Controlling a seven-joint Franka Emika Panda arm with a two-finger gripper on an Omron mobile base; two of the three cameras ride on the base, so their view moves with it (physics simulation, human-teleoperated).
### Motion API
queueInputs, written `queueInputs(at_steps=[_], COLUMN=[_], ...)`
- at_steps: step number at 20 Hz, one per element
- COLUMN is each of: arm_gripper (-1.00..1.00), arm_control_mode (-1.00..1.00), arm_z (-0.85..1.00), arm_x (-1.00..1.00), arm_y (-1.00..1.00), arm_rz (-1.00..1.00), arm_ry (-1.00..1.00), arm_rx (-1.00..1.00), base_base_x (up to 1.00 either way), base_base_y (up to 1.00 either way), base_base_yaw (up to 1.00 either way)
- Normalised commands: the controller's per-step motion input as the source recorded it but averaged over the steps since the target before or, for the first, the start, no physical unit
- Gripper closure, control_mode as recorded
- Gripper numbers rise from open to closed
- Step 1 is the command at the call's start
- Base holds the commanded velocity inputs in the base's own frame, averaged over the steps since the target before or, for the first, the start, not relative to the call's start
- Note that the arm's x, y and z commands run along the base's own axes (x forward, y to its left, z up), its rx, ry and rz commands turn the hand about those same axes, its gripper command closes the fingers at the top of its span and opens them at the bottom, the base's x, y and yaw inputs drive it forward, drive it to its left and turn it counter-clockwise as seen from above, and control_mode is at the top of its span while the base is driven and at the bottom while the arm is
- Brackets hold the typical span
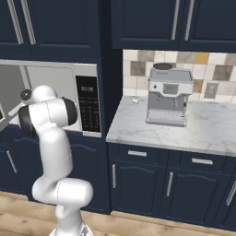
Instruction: Place the sponge inside the microwave to prepare for sanitizing.
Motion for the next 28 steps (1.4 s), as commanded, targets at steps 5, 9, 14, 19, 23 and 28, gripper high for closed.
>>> queueInputs(at_steps=[5,9,14,19,23,28], arm_gripper=[1.00,1.00,1.00,1.00,1.00,1.00], arm_control_mode=[-1.00,-1.00,-1.00,-1.00,-1.00,-1.00], arm_z=[-0.18,-0.19,-0.18,-0.15,-0.10,-0.11], arm_x=[0.20,0.20,0.24,0.27,0.29,0.27], arm_y=[0.10,0.10,0.07,0.06,0.05,0.04], arm_rz=[0.00,0.00,-0.01,-0.01,-0.01,0.00], arm_ry=[0.00,0.00,0.00,0.00,0.00,0.00], arm_rx=[0.00,0.00,0.00,0.00,0.00,0.00], base_base_x=[0.00,0.00,0.00,0.00,0.00,0.00], base_base_y=[0.00,0.00,0.00,0.00,0.00,0.00], base_base_yaw=[0.00,0.00,0.00,0.00,0.00,0.00])
